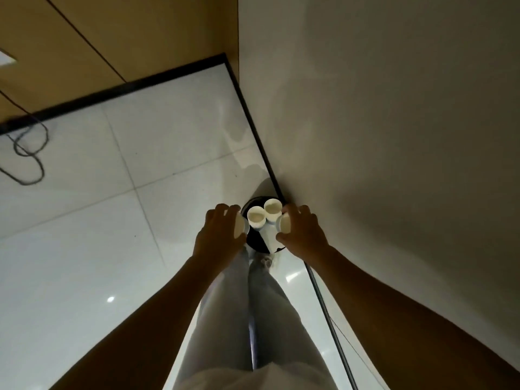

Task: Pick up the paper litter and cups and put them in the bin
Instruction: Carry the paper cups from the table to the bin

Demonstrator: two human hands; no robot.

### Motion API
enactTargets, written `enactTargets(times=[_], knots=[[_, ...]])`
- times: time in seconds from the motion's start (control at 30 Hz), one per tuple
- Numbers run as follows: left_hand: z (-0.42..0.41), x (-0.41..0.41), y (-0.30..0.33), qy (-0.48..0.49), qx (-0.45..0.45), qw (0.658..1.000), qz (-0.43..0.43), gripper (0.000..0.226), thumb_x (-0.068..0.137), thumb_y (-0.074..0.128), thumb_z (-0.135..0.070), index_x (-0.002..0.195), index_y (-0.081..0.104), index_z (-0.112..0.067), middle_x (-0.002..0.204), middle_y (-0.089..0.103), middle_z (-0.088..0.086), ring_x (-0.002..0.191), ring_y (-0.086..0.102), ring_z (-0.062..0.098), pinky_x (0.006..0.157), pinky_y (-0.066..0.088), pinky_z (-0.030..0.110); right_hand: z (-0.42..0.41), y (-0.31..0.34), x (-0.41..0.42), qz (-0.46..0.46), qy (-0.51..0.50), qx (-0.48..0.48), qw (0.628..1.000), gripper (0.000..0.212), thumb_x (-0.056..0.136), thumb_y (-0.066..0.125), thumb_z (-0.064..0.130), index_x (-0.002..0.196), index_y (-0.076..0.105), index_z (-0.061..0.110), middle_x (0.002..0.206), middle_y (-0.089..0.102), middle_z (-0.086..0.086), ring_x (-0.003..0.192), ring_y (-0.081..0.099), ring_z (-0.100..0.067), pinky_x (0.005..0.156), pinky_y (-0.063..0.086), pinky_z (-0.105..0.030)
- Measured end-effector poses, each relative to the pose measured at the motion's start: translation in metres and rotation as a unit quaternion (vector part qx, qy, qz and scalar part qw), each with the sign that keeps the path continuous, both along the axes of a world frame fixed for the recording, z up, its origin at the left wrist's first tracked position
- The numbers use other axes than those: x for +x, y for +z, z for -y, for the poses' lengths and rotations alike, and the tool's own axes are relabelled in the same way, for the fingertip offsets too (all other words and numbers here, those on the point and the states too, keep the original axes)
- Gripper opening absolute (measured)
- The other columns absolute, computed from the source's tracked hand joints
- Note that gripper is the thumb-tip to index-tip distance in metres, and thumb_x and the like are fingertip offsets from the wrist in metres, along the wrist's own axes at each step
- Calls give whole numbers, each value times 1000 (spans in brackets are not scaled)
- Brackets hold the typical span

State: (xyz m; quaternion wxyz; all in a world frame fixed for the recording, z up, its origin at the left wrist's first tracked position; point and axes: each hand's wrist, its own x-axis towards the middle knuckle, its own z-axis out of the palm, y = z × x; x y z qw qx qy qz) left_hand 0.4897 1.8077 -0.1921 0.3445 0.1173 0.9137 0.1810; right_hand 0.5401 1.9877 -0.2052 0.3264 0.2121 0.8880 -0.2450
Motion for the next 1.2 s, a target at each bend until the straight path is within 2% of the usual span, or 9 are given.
enactTargets(times=[0.37,0.5,0.67,0.77,0.87,1.03,1.13,1.2], knots=[[-50,-11,-188,60,15,998,30,57,86,66,-25,136,40,-18,138,39,4,127,37,23,89,49,34,-29,-178,-44,24,23,-17,999,64,82,73,32,135,39,20,136,40,-11,122,44,-29,89,48,-35],[-64,-9,-241,54,-6,998,41,58,88,65,-28,138,37,-20,140,36,4,130,35,24,93,50,40,-35,-230,-53,40,58,-13,997,63,83,73,31,136,39,22,137,39,-10,123,44,-28,89,47,-33],[-75,-3,-292,10,-12,999,50,61,88,65,-30,140,36,-20,144,32,5,133,32,25,95,47,38,-39,-281,-54,54,77,-22,995,68,82,74,30,139,38,21,140,40,-12,125,43,-30,96,49,-39],[-74,6,-316,-7,-18,997,77,65,88,66,-29,143,33,-22,148,31,4,137,28,26,102,42,40,-37,-312,-48,111,102,-34,988,74,83,72,25,145,32,23,146,34,-12,129,40,-33,102,45,-46],[-67,18,-336,-2,-6,995,95,68,88,65,-27,146,30,-23,154,25,4,143,20,26,110,35,43,-33,-332,-39,150,149,-36,977,77,85,71,24,149,27,24,152,26,-11,136,32,-35,107,39,-46],[-69,24,-353,-32,-1,995,95,71,91,61,-30,150,21,-26,158,16,4,147,11,26,115,27,42,-23,-346,-31,120,190,-7,974,77,87,69,23,150,23,27,155,18,-8,142,19,-35,110,34,-44],[-70,24,-353,-33,8,995,89,76,91,61,-30,151,15,-26,160,8,3,148,6,25,117,23,41,-21,-344,-29,98,146,2,984,82,86,71,21,151,22,25,157,16,-9,143,18,-34,110,33,-44],[-63,24,-346,-10,21,997,79,80,88,65,-31,151,16,-24,160,9,3,147,8,25,118,22,42,-21,-335,-25,80,118,14,990,85,84,72,22,151,20,25,158,13,-10,144,15,-34,111,33,-47]])
